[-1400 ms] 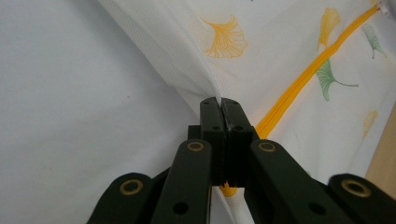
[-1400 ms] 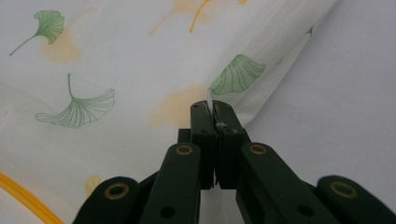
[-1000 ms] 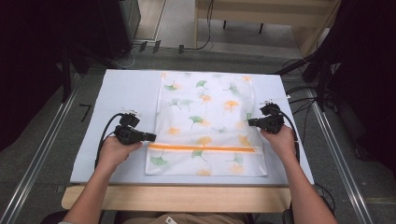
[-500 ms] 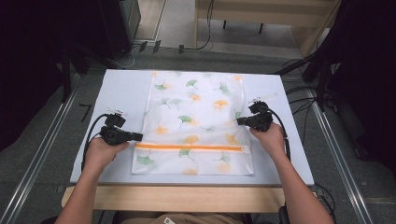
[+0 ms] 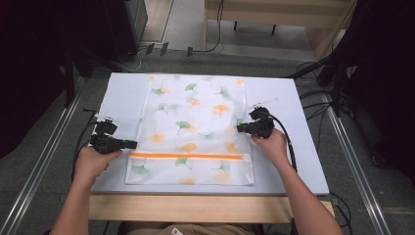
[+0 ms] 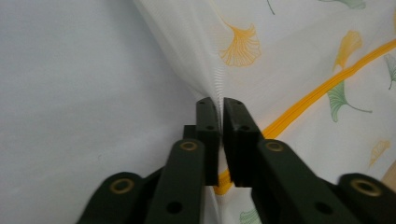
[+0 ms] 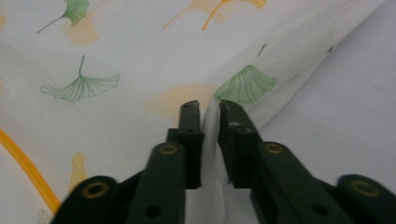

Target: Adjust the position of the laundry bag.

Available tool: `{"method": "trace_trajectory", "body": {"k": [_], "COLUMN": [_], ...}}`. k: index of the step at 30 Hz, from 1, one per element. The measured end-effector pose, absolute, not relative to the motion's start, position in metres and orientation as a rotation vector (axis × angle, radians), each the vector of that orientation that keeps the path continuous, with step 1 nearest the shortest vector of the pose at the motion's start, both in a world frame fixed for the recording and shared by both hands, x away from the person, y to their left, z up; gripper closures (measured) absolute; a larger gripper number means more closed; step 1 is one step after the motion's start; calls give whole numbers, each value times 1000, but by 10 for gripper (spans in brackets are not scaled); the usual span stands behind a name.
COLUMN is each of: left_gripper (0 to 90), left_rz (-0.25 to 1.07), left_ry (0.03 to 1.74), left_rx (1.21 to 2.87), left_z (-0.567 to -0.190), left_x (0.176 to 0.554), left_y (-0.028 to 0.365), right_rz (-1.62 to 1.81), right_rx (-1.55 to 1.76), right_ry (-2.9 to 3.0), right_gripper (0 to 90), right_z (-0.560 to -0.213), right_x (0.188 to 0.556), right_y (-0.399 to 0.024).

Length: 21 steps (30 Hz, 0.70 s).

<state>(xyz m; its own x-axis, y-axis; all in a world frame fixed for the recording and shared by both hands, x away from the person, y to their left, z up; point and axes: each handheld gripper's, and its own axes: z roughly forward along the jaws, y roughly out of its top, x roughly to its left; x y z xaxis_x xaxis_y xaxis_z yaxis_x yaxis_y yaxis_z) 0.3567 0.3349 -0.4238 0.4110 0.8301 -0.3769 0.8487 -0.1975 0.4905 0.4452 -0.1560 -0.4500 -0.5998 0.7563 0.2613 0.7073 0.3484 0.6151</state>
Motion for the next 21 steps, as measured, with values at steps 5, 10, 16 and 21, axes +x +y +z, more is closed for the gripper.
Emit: {"method": "trace_trajectory", "body": {"k": [5, 10, 16, 21], "left_gripper": [661, 523, 443, 401], "left_rz": [5, 14, 5, -9], "left_ry": [1389, 1350, 1257, 1186], "left_rx": [2007, 2010, 2053, 2073], "left_z": [-415, -410, -407, -406], "left_x": [352, 350, 352, 356], "left_y": [336, 328, 303, 287], "right_rz": [1118, 1124, 1167, 1162], "right_rx": [1389, 1384, 1354, 1295], "right_ry": [2506, 2484, 2478, 2491], "right_gripper": [645, 621, 604, 555], "right_z": [-451, -448, -440, -435], "right_x": [446, 442, 429, 415], "right_y": [-164, -172, -178, -179]}}
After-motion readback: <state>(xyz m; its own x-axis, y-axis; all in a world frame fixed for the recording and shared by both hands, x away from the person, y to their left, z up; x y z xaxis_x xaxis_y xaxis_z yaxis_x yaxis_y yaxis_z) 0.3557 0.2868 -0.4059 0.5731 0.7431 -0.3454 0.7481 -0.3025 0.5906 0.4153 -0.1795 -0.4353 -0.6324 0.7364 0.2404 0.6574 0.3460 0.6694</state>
